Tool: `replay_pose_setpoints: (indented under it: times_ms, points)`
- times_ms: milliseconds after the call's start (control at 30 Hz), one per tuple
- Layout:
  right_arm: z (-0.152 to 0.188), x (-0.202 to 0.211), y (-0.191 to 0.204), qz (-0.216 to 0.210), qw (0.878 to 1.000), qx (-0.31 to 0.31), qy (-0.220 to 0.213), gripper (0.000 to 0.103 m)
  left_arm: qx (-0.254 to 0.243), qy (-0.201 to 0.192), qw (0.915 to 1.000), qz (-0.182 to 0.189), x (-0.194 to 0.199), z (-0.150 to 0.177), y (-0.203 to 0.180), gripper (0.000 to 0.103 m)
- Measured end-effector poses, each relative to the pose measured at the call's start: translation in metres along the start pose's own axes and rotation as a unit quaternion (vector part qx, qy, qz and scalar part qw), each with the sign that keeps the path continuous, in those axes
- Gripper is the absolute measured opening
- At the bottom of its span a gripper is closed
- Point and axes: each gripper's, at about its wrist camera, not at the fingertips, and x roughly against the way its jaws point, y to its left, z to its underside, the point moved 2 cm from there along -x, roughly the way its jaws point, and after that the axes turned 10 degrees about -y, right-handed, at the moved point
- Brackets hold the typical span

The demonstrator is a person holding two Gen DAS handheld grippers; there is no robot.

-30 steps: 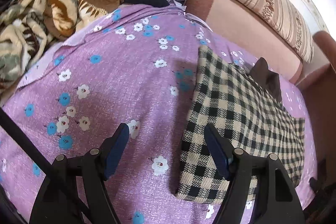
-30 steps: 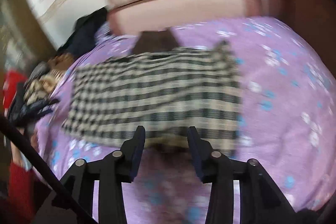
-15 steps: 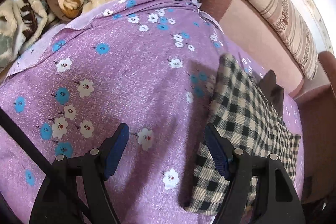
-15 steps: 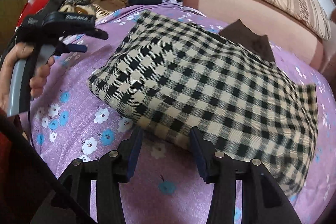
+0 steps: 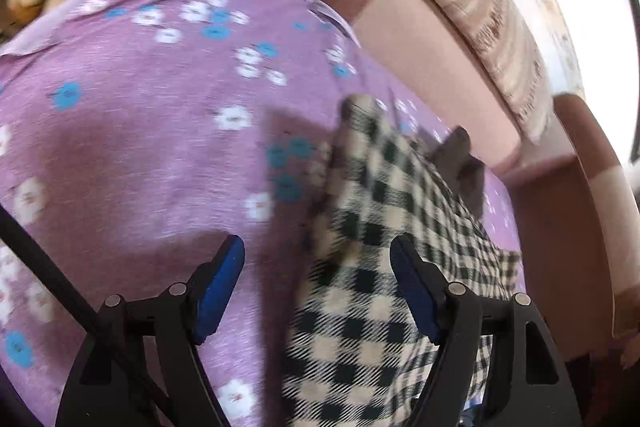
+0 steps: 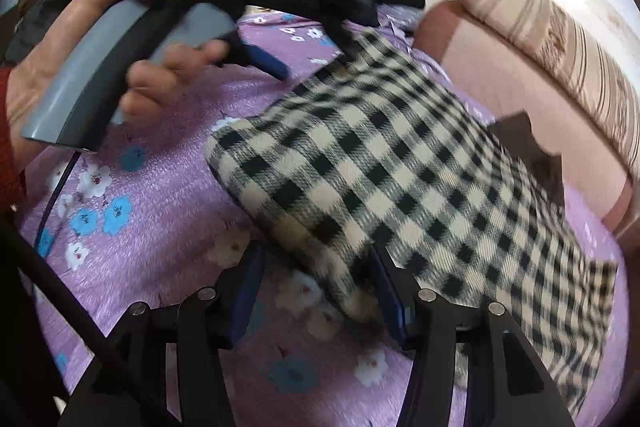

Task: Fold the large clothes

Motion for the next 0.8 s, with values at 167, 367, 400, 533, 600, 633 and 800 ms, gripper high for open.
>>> replay_pose_setpoints:
  times_ms: [167, 367, 400, 533, 600, 633, 800]
  points:
    - [-0.013, -0.014, 0.012, 0.018, 0.999, 0.034, -0.012, 0.057, -0.011, 0.048, 0.9984, 0.027, -0.038, -0.011, -0.01, 0.074]
    - [-0.029, -0.036, 0.022, 0.037, 0.998, 0.051, -0.009, 0.057, -0.035, 0.085, 0.995, 0.04, -0.07, -0.026, -0.031, 0.075]
    - [-0.031, -0.04, 0.023, 0.039, 0.998, 0.052, -0.009, 0.057, -0.044, 0.092, 0.9941, 0.037, -0.076, -0.027, -0.036, 0.076]
    - [-0.038, -0.051, 0.023, 0.043, 0.998, 0.05, -0.006, 0.059, -0.075, 0.105, 0.9912, 0.03, -0.09, -0.03, -0.048, 0.08]
    - [-0.04, -0.055, 0.023, 0.044, 0.998, 0.05, -0.006, 0.059, -0.076, 0.112, 0.9904, 0.03, -0.093, -0.031, -0.049, 0.08]
    - [-0.04, -0.055, 0.025, 0.044, 0.998, 0.049, -0.007, 0.058, -0.075, 0.116, 0.9899, 0.033, -0.094, -0.032, -0.049, 0.08]
    - [-0.038, -0.051, 0.022, 0.055, 0.998, 0.034, -0.014, 0.018, -0.078, 0.122, 0.9894, 0.017, -0.094, -0.032, -0.051, 0.054]
